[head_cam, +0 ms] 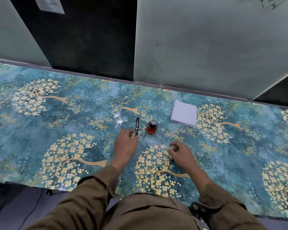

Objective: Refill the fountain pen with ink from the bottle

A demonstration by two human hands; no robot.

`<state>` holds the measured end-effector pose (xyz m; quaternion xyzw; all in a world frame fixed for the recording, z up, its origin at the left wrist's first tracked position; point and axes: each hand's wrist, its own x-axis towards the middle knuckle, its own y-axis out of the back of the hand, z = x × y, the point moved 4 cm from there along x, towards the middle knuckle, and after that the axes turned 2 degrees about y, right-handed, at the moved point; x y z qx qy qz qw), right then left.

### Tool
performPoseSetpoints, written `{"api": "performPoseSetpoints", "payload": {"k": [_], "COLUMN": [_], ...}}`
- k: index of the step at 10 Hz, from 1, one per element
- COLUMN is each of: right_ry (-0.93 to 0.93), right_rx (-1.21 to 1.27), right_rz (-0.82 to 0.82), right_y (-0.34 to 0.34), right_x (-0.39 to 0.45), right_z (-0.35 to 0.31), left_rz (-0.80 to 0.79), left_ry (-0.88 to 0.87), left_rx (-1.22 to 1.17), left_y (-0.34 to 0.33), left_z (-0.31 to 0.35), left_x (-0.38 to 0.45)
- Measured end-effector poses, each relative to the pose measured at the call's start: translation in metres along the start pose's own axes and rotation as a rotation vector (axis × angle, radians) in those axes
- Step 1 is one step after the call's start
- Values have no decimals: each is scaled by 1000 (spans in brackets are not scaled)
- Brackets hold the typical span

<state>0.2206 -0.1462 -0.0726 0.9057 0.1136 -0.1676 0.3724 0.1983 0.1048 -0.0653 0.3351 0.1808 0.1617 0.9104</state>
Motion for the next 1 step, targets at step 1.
{"api": "performPoseSetpoints", "payload": {"k": [1], "right_ry": [-26], "right_rx": [78], "right_rz": [30], "right_y": [4], "right_x": [-23], "right_z": [18], "left_rz": [-17], "left_ry": [11], "left_rx": [-52], "left_y": [6], "left_z": [-23], "left_x": [-27]}}
